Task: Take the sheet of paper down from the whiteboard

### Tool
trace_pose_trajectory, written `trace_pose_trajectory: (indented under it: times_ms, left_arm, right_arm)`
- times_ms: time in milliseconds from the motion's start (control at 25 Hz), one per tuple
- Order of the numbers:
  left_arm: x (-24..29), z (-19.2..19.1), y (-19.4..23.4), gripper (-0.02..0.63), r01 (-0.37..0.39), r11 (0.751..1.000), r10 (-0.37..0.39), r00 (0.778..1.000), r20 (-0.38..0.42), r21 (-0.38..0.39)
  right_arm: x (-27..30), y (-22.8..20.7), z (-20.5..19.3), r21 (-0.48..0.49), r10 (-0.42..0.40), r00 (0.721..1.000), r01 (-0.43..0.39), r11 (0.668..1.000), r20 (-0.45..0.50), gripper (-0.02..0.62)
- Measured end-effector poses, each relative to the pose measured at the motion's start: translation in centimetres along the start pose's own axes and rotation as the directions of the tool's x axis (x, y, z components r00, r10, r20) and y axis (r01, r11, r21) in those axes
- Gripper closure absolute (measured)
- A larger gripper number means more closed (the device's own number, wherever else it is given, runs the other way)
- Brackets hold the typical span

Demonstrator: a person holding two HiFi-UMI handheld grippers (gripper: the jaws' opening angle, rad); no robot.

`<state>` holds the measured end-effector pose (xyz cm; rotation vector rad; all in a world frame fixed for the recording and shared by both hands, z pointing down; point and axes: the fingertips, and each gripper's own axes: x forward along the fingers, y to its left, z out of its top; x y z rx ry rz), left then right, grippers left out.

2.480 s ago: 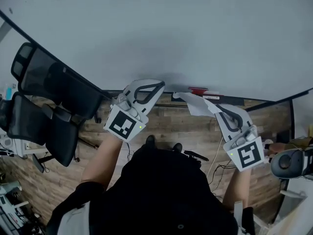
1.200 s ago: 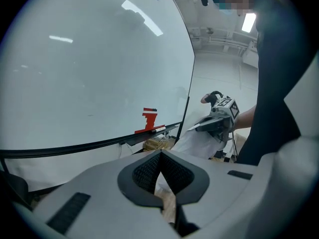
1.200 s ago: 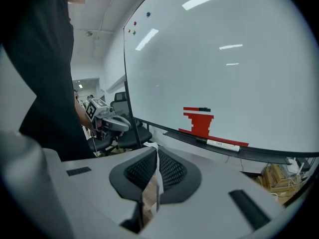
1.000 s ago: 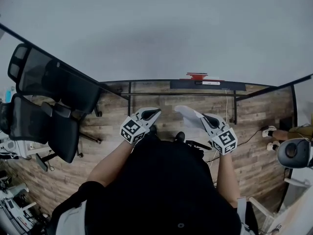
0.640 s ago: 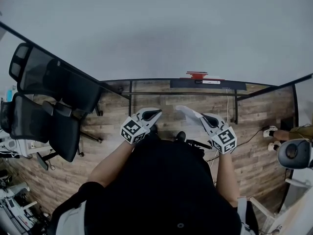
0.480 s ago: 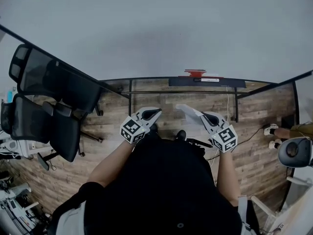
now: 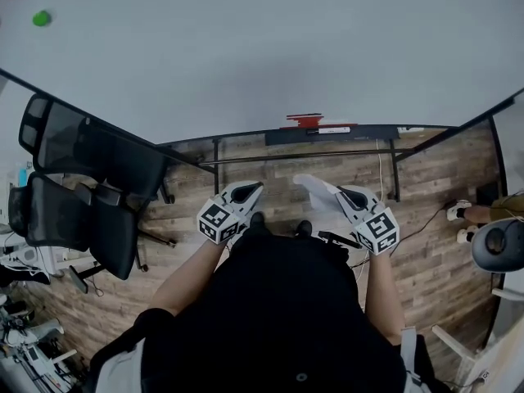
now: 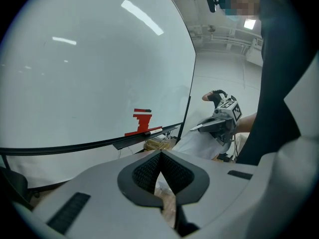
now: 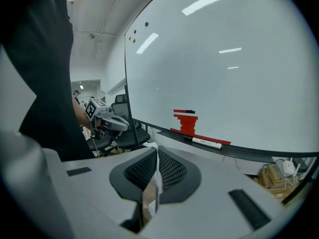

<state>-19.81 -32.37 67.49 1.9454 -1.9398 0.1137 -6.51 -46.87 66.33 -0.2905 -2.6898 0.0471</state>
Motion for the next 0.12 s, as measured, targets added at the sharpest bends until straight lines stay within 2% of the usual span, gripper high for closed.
trace_pose_trajectory:
  times_ms: [120]
  left_arm:
    - [1.4,-0.1,-1.4,0.594,-0.043,0.999,0.044,0.999,0.019,-0.022]
  right_arm:
    - [-2.4,-1.0,0.0,-0.018,0.005,1.0,-0.005,1.0,0.012,0.575]
